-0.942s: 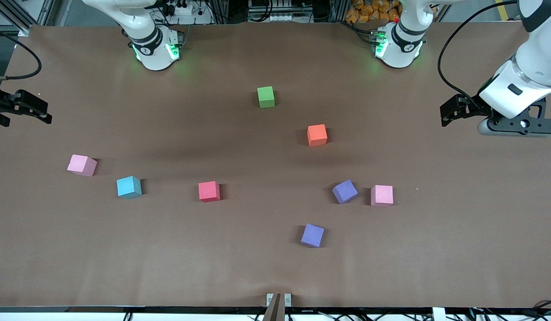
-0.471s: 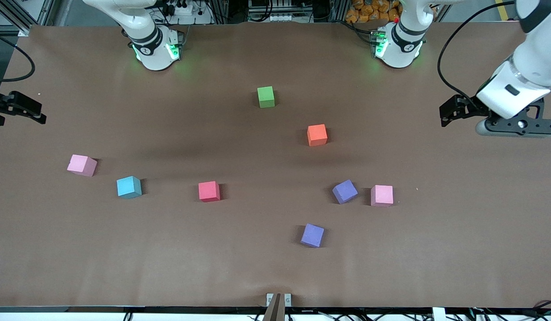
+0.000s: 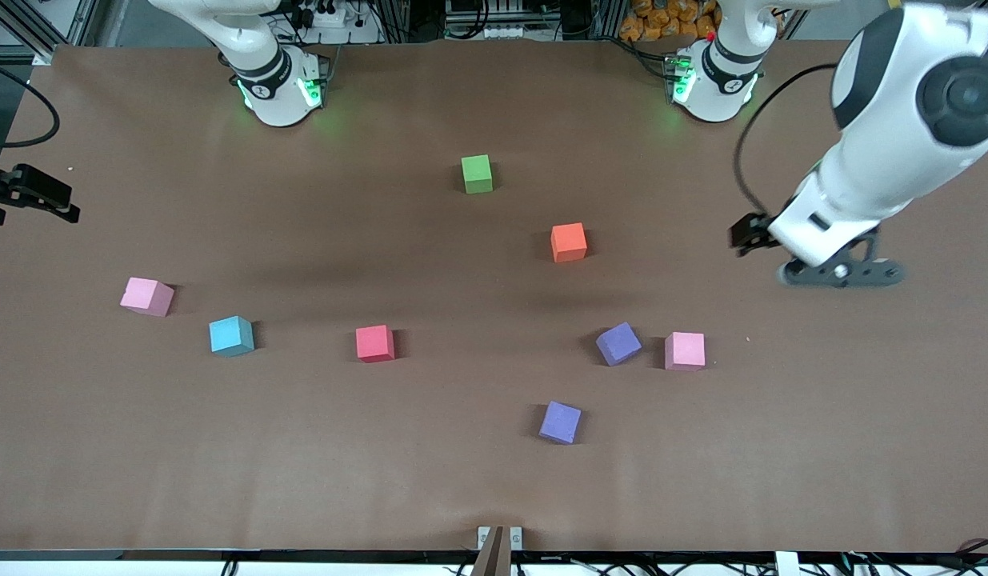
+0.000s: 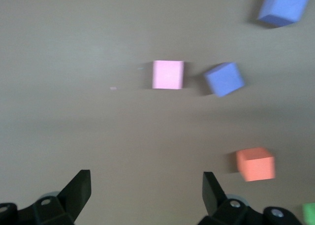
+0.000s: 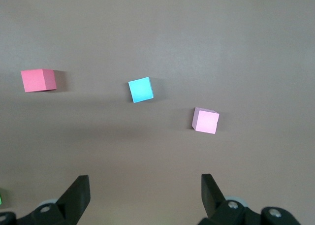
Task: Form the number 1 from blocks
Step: 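Reach the left gripper over the green cube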
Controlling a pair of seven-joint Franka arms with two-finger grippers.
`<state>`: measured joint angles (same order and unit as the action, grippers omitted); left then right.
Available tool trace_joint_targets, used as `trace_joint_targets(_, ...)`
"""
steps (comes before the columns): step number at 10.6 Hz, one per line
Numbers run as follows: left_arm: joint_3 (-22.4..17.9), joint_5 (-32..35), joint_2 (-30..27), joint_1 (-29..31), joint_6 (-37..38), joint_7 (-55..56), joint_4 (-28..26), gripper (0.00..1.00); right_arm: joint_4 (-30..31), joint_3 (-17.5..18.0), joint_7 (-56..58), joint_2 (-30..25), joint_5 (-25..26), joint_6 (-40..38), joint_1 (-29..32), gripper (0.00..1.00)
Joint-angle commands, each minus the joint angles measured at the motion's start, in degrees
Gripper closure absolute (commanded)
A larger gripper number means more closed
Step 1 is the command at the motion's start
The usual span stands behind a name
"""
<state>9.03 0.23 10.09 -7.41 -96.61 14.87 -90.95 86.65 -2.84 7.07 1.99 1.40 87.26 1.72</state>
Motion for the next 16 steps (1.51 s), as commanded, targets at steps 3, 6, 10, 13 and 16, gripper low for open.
trace_joint_targets(3,4.2,-5.0,2.7,-6.5,-1.7,18.1,-1.3,0.0,0.4,0.6,-2.4,-0.4,0.3,1.0,-1.7,0.0)
trace_joint_targets(6,4.2,-3.5,8.5,-20.0,-4.7,37.1,-2.9,0.0,0.7,0.7,-3.6,-0.6,-0.1,1.6,-2.7,0.0)
trace_joint_targets(10,4.5,-2.9,8.4,-35.8,-22.8,58.7,-17.0,0.0,2.0,0.6,-3.6,-1.1,-2.3,1.9,-2.6,0.0)
trace_joint_targets(13,4.4,-2.9,9.8,-44.6,-33.0,67.7,-22.8,0.0,2.0,0.5,-3.6,-1.0,-2.3,1.9,-2.5,0.0)
trace_joint_targets(16,4.3,-1.0,13.6,-47.4,-41.7,71.3,-25.0,0.0,2.0,0.5,-3.6,-1.0,-2.2,2.0,-2.5,0.0)
